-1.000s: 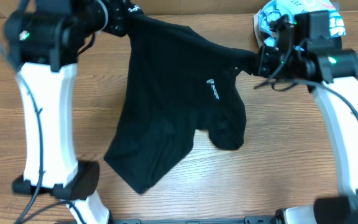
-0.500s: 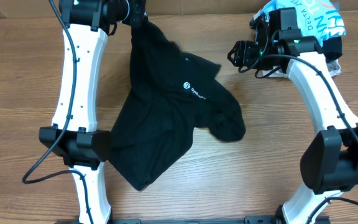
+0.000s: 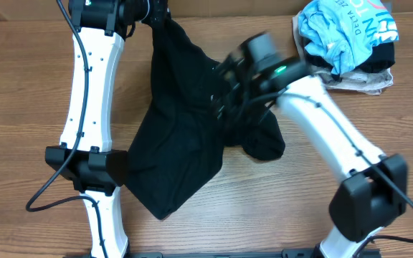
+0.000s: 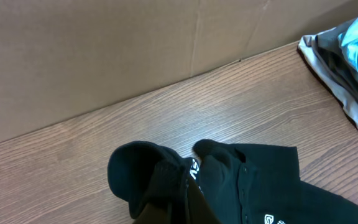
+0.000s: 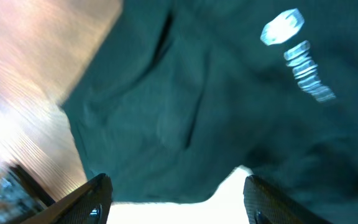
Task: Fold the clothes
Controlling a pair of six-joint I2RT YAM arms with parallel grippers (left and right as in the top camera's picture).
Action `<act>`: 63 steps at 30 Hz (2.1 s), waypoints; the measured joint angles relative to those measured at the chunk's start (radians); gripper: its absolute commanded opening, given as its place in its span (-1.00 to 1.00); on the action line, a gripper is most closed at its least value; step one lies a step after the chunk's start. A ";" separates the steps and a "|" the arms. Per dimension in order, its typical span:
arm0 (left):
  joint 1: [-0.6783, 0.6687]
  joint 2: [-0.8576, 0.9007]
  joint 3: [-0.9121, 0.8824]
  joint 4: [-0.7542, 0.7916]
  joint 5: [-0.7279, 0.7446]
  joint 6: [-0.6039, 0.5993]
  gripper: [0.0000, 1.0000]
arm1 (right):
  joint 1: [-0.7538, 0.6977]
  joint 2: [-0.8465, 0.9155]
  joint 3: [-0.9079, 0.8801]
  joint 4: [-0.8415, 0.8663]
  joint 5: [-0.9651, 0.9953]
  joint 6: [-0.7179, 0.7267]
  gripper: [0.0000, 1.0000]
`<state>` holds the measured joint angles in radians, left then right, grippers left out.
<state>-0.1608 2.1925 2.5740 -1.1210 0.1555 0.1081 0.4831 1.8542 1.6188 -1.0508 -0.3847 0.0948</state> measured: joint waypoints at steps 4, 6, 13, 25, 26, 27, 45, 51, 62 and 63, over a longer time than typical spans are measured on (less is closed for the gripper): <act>0.000 0.000 0.000 -0.001 0.000 0.000 -0.92 | 0.120 0.005 -0.097 0.069 0.078 0.017 0.44; 0.000 0.000 0.000 -0.002 -0.002 0.000 -0.92 | 0.146 0.014 -0.133 0.112 0.101 0.021 0.44; 0.005 0.000 0.000 -0.010 -0.003 0.000 -0.91 | 0.180 0.105 -0.164 0.185 0.149 0.032 0.50; 0.006 0.000 0.000 -0.013 -0.003 0.000 -0.91 | 0.185 0.135 -0.165 0.158 0.125 -0.072 0.49; 0.006 0.000 0.000 -0.013 -0.003 0.000 -0.91 | 0.185 0.135 -0.165 0.158 0.122 -0.092 0.49; 0.006 0.000 0.000 -0.012 -0.003 0.000 -0.92 | 0.185 0.135 -0.165 0.161 0.122 -0.118 0.49; 0.006 0.000 0.000 -0.019 -0.003 -0.001 -0.92 | 0.205 0.143 -0.111 0.387 0.179 0.182 0.36; 0.006 0.000 0.000 -0.021 -0.003 -0.001 -0.92 | 0.205 0.218 -0.118 0.349 0.184 0.296 0.33; 0.006 0.000 0.000 -0.025 -0.003 -0.001 -0.92 | 0.205 0.243 -0.155 0.340 0.192 0.354 0.04; 0.006 0.000 0.000 -0.027 -0.003 -0.001 -0.91 | 0.205 0.243 -0.166 0.350 0.189 0.357 0.00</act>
<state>-0.1543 2.1925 2.5740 -1.1484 0.1524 0.1074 0.6880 2.0968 1.4532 -0.7006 -0.1955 0.4522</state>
